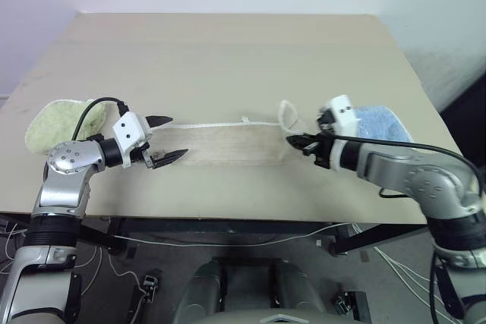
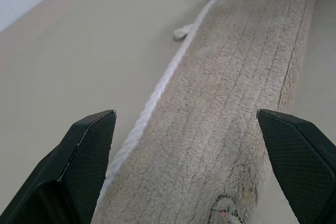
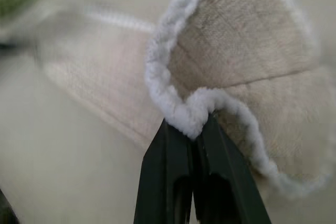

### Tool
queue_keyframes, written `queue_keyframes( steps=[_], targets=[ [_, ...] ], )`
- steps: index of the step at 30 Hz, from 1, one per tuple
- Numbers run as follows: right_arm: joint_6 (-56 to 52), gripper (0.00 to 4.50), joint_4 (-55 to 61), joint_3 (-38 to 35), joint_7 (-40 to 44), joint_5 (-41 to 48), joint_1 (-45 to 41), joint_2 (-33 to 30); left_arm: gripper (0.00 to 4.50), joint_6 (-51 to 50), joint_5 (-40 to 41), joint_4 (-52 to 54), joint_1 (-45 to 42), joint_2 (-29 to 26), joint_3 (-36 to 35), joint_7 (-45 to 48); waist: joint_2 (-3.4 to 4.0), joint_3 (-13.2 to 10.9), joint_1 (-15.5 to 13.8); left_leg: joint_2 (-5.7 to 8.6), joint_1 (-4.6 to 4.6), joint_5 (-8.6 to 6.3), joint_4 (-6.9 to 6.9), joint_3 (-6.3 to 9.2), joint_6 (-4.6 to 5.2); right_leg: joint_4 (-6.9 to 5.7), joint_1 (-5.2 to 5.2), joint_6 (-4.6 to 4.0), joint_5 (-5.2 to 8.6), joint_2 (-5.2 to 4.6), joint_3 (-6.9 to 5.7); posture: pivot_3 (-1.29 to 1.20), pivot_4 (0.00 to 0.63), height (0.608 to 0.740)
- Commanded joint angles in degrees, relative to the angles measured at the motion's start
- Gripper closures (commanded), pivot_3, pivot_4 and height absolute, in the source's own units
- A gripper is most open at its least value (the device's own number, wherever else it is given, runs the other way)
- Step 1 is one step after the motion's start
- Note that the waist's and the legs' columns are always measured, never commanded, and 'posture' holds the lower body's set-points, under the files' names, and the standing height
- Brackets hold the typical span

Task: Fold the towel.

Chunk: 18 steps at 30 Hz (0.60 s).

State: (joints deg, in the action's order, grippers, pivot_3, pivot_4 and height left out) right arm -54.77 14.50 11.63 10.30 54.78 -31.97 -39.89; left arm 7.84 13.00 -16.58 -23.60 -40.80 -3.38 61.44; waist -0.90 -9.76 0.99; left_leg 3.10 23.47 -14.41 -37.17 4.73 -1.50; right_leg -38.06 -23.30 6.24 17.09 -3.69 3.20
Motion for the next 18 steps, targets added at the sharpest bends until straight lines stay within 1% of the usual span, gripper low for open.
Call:
queue_keyframes(
  steps=[1, 3, 6, 15, 18],
  targets=[
    [3.5, 4.48, -3.0, 5.8, 5.8, -9.4, -3.0, 3.5, 0.0, 0.6, 0.3, 2.4, 0.2, -0.1, -0.9, -1.0, 0.0, 0.0, -0.1, 0.0, 0.01, 0.0, 0.03, 0.01, 0.0, 0.01, -0.02, 0.0, 0.0, 0.0, 0.0, 0.0, 0.15, 0.74],
    [4.5, 4.48, -5.5, 8.0, 7.8, -13.3, -4.4, 6.5, 0.0, 0.5, 0.3, 3.2, 0.9, 0.1, -0.8, -1.4, 0.0, 0.0, 0.0, 0.0, 0.04, 0.0, 0.03, 0.0, 0.0, 0.03, -0.04, 0.0, 0.0, 0.0, 0.0, 0.0, 0.15, 0.74],
    [5.5, 4.48, -8.1, 9.4, 10.6, -17.9, -5.6, 9.6, 0.0, 0.3, 0.3, 4.1, 1.7, 0.3, -0.8, -1.9, 0.0, 0.0, 0.0, 0.0, 0.05, 0.0, 0.03, 0.01, -0.01, 0.0, -0.08, 0.0, 0.0, 0.0, 0.0, 0.0, 0.15, 0.74],
    [5.5, 4.48, -10.5, 8.0, 15.4, -25.1, -6.0, 14.0, 0.0, 0.1, 0.3, 4.6, 2.1, 0.5, -0.6, -2.7, 0.0, 0.0, 0.0, 0.02, 0.05, 0.0, 0.04, 0.04, -0.01, 0.0, -0.09, -0.01, 0.0, -0.01, -0.01, 0.0, 0.15, 0.74],
    [4.5, 3.79, -9.8, 6.7, 16.7, -25.2, -5.4, 15.1, 0.0, 0.2, 0.3, 4.6, 2.0, 0.7, -0.4, -2.7, 0.0, 0.0, 0.0, 0.02, 0.05, 0.0, 0.05, 0.04, -0.01, 0.0, -0.1, -0.01, 0.0, -0.01, -0.01, 0.0, 0.15, 0.74]
  ],
)
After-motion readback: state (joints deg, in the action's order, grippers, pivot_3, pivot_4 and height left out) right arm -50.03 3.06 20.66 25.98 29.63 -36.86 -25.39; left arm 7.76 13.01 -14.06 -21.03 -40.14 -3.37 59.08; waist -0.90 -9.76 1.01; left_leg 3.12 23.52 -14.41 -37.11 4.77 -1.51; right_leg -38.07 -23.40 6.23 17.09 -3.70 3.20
